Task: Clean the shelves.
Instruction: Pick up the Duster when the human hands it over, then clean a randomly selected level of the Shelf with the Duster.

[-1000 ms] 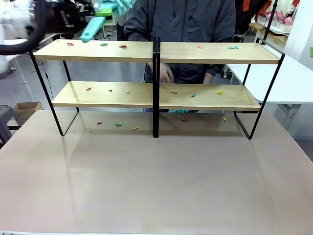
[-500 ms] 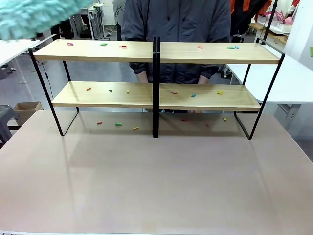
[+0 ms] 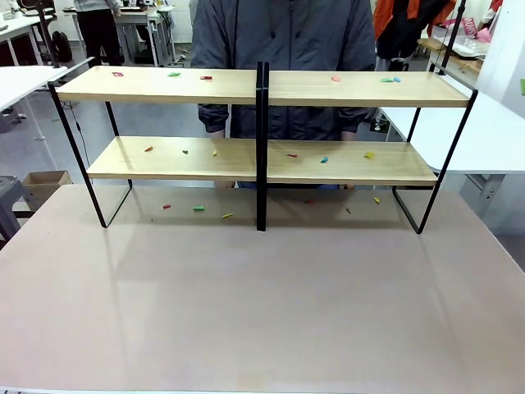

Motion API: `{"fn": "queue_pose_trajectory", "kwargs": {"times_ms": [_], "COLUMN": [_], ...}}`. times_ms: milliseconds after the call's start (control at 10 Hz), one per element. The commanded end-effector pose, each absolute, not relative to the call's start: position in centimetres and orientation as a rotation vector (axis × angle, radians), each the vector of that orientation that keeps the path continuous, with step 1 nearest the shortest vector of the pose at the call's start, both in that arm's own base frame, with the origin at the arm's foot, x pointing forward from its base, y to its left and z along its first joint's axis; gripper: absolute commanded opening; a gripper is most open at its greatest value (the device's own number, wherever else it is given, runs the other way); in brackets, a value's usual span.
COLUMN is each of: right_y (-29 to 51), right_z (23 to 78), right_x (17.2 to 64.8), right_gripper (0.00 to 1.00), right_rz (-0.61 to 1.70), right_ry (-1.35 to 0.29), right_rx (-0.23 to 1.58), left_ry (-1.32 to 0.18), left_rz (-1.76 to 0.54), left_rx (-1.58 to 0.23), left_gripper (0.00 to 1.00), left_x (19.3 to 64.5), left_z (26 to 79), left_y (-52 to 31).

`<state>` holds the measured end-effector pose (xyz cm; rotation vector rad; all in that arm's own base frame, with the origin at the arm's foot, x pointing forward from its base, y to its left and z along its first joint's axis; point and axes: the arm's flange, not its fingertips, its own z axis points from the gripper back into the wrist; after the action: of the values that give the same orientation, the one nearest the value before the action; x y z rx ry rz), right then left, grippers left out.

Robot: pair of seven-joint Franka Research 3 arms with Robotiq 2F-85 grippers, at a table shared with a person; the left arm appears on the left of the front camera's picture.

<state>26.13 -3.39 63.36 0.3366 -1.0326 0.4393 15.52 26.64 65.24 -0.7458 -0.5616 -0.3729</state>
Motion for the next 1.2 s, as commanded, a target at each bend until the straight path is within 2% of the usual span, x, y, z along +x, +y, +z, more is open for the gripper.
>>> {"fn": "queue_pose_trajectory", "kwargs": {"times_ms": [0,1000,1100], "right_y": [-3.37,-3.37,-3.37], "right_z": [63.29,63.29,63.29], "right_x": [26.16,26.16,26.16], "right_gripper": [1.0,1.0,1.0], "right_rz": [0.44,0.44,0.44], "right_ry": [-1.034,-1.034,-1.034], "right_rx": [0.34,0.34,0.34], "left_ry": [-0.551,-0.551,-0.544], "left_rz": [-0.461,-0.461,-0.471], "left_rx": [-0.804,-0.804,-0.789], "left_gripper": [0.0,0.0,0.12], "left_x": [17.06,17.06,17.34], "left_z": [66.38,66.38,66.08], "left_y": [23.91,23.91,24.07]}}
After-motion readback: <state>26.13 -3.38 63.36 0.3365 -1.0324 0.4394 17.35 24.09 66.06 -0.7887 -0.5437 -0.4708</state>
